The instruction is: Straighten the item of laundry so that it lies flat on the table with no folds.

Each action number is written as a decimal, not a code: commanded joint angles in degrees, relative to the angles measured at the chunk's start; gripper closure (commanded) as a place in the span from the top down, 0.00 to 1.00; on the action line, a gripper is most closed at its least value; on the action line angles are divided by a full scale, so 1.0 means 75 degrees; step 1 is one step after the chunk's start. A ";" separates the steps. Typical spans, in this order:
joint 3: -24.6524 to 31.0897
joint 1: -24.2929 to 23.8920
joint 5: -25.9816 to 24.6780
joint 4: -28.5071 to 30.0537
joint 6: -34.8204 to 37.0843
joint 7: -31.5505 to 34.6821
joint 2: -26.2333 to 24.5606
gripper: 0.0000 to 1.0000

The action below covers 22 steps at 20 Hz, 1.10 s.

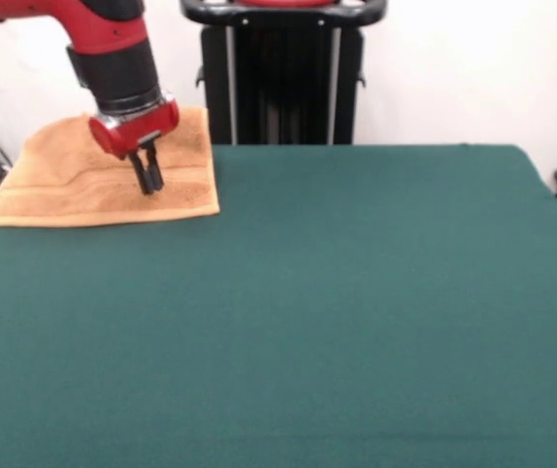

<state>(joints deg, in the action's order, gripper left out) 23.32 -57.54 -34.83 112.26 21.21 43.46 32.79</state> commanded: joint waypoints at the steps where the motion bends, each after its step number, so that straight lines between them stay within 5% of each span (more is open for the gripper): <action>1: -0.0576 0.0798 0.0258 -0.0562 -0.0511 0.2177 -0.0437 0.00; 8: -0.0929 0.1101 0.0440 -0.0845 -0.0666 0.2138 -0.0742 0.00; 13: -0.1684 0.1900 0.1104 -0.2198 -0.0140 0.2606 -0.1540 0.00; 22: -0.1993 0.2040 0.1453 -0.2829 -0.1193 0.2315 -0.2520 0.00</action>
<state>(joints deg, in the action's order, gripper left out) 10.03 -43.83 -24.82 105.73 24.47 45.23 27.10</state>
